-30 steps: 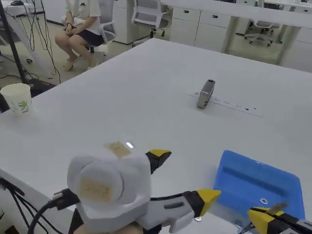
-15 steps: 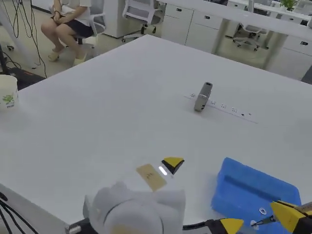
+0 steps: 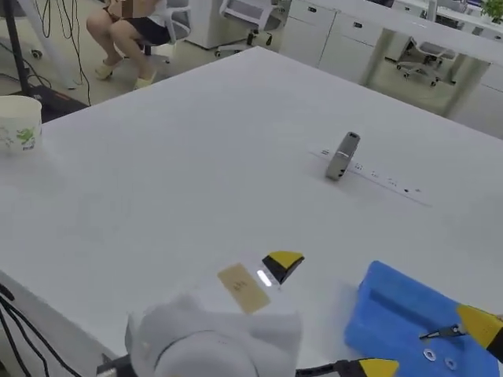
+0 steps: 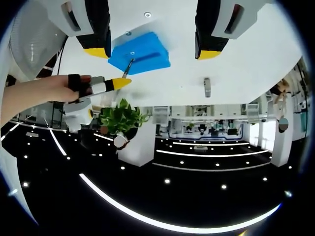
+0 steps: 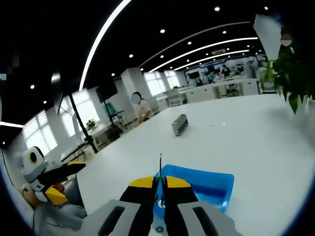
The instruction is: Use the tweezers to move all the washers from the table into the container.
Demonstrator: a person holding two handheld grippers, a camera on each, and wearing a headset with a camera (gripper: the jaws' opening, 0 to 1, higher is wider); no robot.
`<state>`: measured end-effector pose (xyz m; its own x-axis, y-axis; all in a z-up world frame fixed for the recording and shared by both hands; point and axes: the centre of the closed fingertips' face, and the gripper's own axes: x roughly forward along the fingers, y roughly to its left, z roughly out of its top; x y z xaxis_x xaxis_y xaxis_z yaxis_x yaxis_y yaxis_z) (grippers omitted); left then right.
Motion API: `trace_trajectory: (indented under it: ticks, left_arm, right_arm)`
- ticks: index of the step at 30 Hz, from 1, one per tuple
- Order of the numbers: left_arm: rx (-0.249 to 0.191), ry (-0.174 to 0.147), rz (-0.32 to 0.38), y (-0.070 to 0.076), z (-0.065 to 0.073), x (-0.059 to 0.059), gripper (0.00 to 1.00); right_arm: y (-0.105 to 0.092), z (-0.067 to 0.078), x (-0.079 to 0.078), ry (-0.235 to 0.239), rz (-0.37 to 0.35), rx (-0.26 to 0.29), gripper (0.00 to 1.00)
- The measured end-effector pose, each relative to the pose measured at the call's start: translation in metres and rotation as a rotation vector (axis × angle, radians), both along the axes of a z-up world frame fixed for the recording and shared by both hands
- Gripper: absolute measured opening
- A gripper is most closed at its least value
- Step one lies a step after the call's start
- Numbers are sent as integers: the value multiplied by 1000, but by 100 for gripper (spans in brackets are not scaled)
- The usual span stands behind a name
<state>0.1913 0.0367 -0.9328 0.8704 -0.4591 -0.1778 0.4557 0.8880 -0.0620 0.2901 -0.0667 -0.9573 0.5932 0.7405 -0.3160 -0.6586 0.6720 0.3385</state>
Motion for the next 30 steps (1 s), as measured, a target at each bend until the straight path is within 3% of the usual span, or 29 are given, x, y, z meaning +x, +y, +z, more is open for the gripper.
trace_trajectory:
  ticks: [11,17,30]
  left_arm:
    - [15,25,4,0,-6,0,69]
    - [33,36,-1,-1,-9,-1,69]
    - [35,43,9,0,-10,0,69]
  right_arm:
    - [-1,-36,22,-3,25,-165,2]
    - [2,-48,25,-13,70,-222,2]
    - [2,-61,28,-20,124,-275,2]
